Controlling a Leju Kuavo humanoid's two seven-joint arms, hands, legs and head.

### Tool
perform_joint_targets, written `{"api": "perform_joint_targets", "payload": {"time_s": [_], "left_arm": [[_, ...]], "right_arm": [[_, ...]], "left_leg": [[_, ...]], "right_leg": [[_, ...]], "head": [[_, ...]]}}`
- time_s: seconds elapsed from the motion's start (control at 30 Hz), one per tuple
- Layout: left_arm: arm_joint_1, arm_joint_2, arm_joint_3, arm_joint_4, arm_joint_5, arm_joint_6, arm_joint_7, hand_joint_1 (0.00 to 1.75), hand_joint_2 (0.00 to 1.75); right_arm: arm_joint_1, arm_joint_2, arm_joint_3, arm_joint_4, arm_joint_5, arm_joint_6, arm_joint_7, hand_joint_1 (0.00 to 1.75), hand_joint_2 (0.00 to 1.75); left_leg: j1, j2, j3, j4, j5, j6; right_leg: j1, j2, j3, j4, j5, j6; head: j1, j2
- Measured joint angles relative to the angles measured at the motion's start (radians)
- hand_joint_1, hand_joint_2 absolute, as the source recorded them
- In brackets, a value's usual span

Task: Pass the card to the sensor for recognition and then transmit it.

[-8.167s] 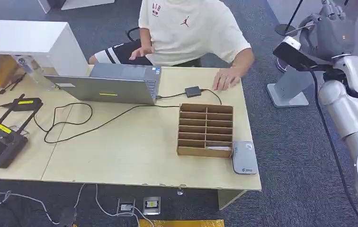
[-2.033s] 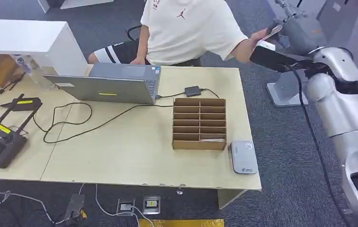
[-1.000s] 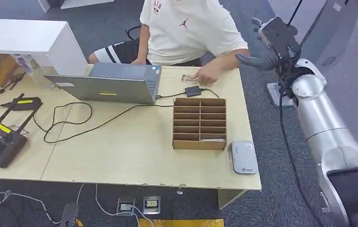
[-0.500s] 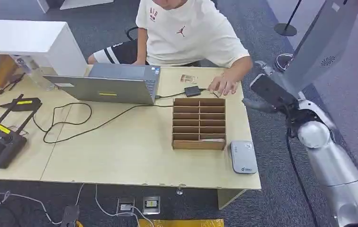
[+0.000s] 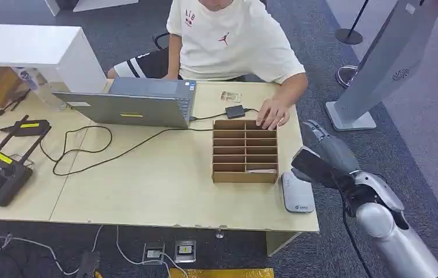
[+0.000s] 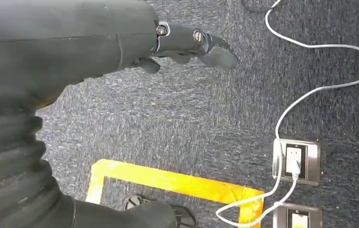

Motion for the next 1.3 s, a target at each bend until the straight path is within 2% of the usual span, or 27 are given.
{"api": "perform_joint_targets", "payload": {"time_s": [0.23,0.37,0.53,0.63,0.8,0.97,1.2,1.3], "left_arm": [[0.000,0.001,-0.014,0.000,0.000,0.000,0.004,0.00,1.75],[-0.001,0.009,-0.028,0.000,-0.007,-0.029,0.015,0.00,1.75],[-0.024,0.039,-0.052,0.000,-0.015,-0.072,0.053,0.00,1.75],[-0.032,0.045,-0.063,0.000,-0.018,-0.071,0.055,0.00,1.75],[-0.037,0.049,-0.080,0.000,-0.018,-0.064,0.055,0.00,1.75],[-0.041,0.050,-0.082,0.000,-0.017,-0.064,0.058,0.00,1.75],[-0.039,0.048,-0.089,0.000,0.001,-0.054,0.057,0.00,1.75],[-0.039,0.052,-0.097,0.000,0.001,-0.068,0.057,0.00,1.75]], "right_arm": [[0.021,-0.004,0.006,-0.031,0.008,0.000,0.004,0.00,1.75],[0.041,-0.005,0.023,-0.048,0.113,-0.006,0.024,0.00,1.75],[0.041,0.009,0.064,-0.038,0.291,-0.089,0.018,0.00,1.75],[0.041,0.023,0.091,-0.010,0.345,-0.151,0.008,0.00,1.75],[0.025,0.040,0.130,0.049,0.445,-0.193,-0.010,0.00,1.75],[0.021,0.063,0.156,0.104,0.467,-0.215,-0.019,0.00,1.75],[0.005,0.090,0.180,0.159,0.473,-0.218,-0.047,0.00,1.75],[-0.003,0.101,0.191,0.182,0.470,-0.212,-0.056,0.00,1.75]], "left_leg": [[0.000,0.000,0.000,0.000,0.000,0.000],[0.000,0.000,0.000,0.000,0.000,0.000],[0.000,0.000,-0.001,0.000,0.000,0.000],[0.001,0.000,-0.001,0.000,0.000,0.000],[0.001,0.000,-0.001,0.000,0.000,0.000],[0.000,0.000,-0.001,0.000,0.000,0.000],[0.001,0.000,-0.001,0.000,0.000,0.000],[0.001,0.000,-0.001,0.000,0.000,0.000]], "right_leg": [[0.000,0.000,0.000,0.000,0.000,0.000],[0.000,0.000,0.000,0.000,0.000,0.000],[0.000,0.000,0.000,0.000,0.000,0.000],[0.001,0.000,0.000,0.000,0.000,0.000],[0.001,0.000,0.000,0.000,0.000,0.000],[0.000,-0.001,0.000,0.000,0.000,0.000],[0.001,-0.001,0.000,0.000,0.000,-0.001],[0.001,-0.001,0.000,0.000,0.000,-0.001]], "head": [[0.000,0.000],[0.000,0.000],[0.000,0.000],[0.000,0.000],[0.000,0.000],[0.000,0.000],[0.001,0.000],[0.000,0.000]]}}
